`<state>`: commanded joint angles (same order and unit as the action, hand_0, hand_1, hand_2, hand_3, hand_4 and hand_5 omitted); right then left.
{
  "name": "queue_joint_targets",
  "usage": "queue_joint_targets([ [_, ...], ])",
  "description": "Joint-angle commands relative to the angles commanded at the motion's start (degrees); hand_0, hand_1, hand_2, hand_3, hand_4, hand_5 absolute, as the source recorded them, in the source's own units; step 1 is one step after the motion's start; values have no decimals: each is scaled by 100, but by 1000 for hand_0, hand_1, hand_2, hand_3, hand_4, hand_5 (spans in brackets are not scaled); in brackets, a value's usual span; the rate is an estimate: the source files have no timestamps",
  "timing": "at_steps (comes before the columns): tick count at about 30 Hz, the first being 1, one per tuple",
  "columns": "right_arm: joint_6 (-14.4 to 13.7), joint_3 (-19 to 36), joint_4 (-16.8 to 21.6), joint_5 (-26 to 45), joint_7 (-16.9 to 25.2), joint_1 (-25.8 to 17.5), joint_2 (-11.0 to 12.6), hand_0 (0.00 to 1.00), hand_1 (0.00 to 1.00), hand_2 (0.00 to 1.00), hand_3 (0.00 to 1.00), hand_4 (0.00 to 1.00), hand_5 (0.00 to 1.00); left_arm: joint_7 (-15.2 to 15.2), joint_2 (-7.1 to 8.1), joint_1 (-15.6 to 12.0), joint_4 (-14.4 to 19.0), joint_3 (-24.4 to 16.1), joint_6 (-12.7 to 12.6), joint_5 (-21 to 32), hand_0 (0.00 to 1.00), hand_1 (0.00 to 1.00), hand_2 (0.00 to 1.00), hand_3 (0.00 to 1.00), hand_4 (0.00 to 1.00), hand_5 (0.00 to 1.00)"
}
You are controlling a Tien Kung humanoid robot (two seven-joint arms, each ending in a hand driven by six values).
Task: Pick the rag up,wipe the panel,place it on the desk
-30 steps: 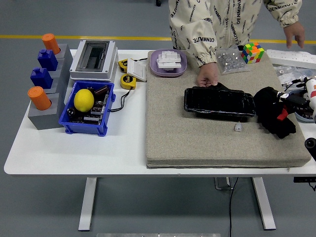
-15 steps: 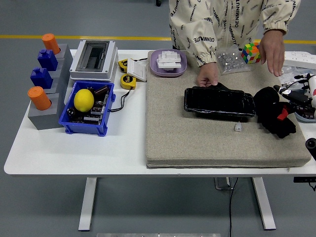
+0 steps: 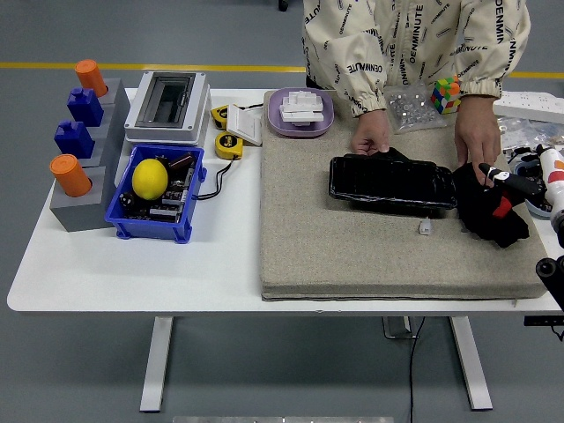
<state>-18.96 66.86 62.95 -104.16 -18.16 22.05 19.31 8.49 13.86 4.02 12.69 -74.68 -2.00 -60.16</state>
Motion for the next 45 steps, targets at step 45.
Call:
queue_joint_targets([
  [45,-196,112,81,155,201,58,103,658,662,726,719,998,646,-13,-15,118,-18,-135,82,-21,604,642,659,561,627,444],
])
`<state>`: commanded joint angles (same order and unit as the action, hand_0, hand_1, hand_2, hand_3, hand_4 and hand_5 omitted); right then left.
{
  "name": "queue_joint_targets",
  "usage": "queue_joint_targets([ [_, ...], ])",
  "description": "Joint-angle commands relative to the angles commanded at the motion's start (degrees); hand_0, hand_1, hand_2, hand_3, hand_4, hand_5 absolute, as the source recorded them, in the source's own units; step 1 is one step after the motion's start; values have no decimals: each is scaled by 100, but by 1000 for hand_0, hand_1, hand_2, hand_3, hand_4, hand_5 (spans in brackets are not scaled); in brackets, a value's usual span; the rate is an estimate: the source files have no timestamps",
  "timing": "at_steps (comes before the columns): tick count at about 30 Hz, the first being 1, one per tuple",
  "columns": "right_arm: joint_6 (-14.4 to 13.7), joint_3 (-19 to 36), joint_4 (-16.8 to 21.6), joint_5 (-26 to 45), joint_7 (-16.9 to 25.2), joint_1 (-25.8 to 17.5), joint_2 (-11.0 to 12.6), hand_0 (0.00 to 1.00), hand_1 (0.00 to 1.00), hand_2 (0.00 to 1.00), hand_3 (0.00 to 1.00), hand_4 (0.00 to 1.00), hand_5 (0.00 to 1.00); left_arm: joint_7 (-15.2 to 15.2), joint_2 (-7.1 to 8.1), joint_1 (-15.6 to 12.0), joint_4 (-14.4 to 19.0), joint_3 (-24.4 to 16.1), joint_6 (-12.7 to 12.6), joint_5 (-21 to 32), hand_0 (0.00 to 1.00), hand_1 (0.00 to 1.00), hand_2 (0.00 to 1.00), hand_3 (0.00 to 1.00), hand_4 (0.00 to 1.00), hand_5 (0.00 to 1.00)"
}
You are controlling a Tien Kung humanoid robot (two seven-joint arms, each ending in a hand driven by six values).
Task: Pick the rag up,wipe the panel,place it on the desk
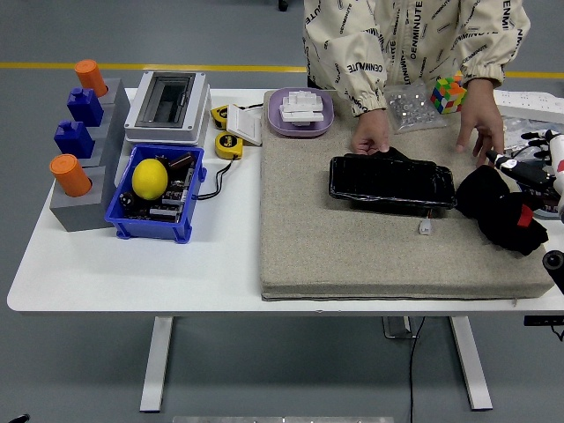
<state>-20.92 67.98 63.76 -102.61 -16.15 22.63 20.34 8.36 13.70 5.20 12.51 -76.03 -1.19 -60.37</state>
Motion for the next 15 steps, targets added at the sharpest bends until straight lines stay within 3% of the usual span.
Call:
queue_joint_targets([
  [15,-19,18,15,32,23,11,18,659,661,726,719,998,646,1,-10,0,-5,-42,2,-11,604,642,660,561,628,444],
])
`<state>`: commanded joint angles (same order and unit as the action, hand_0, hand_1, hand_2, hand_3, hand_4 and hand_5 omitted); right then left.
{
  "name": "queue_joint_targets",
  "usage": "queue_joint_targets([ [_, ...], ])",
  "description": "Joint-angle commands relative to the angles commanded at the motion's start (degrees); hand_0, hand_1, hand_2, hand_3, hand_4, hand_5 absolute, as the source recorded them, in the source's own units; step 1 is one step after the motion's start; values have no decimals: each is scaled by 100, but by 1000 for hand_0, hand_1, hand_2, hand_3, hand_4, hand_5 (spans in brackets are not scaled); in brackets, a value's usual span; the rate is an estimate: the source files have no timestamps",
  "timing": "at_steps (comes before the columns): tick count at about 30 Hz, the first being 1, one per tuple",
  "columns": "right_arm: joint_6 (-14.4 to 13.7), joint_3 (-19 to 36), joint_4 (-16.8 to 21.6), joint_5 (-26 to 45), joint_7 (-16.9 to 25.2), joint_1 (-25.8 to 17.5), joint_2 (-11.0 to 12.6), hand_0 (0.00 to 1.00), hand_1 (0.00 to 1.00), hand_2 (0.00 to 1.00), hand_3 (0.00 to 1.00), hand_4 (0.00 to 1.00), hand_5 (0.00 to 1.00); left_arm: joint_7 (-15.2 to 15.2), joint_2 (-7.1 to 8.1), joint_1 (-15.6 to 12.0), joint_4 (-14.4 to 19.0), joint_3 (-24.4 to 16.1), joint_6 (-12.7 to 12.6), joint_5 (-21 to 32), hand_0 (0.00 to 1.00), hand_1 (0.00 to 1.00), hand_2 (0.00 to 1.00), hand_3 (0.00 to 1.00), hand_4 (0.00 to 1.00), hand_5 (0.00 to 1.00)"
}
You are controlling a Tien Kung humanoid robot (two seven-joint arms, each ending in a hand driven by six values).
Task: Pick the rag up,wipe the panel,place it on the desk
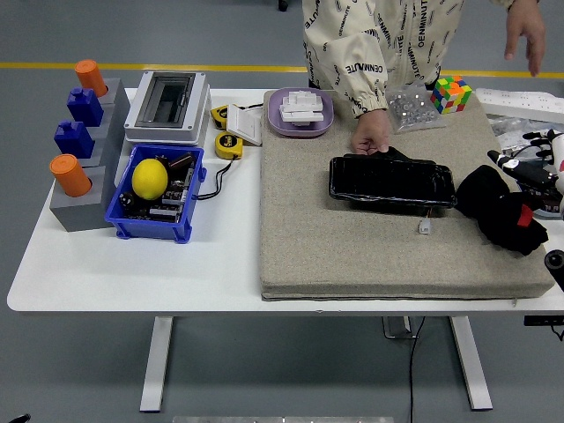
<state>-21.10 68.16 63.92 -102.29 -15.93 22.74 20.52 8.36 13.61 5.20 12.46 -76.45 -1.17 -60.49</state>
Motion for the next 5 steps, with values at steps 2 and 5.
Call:
queue_joint_targets([
  [2,-3,10,0,0,1,3,2,659,661,726,719,998,646,0,1,3,1,0,1,-1,604,642,660,561,628,444],
  [5,-1,17,3,-1,-1,7,5,659,661,726,719,998,646,0,0,2,1,-8,0,-5,604,642,660,561,628,444],
])
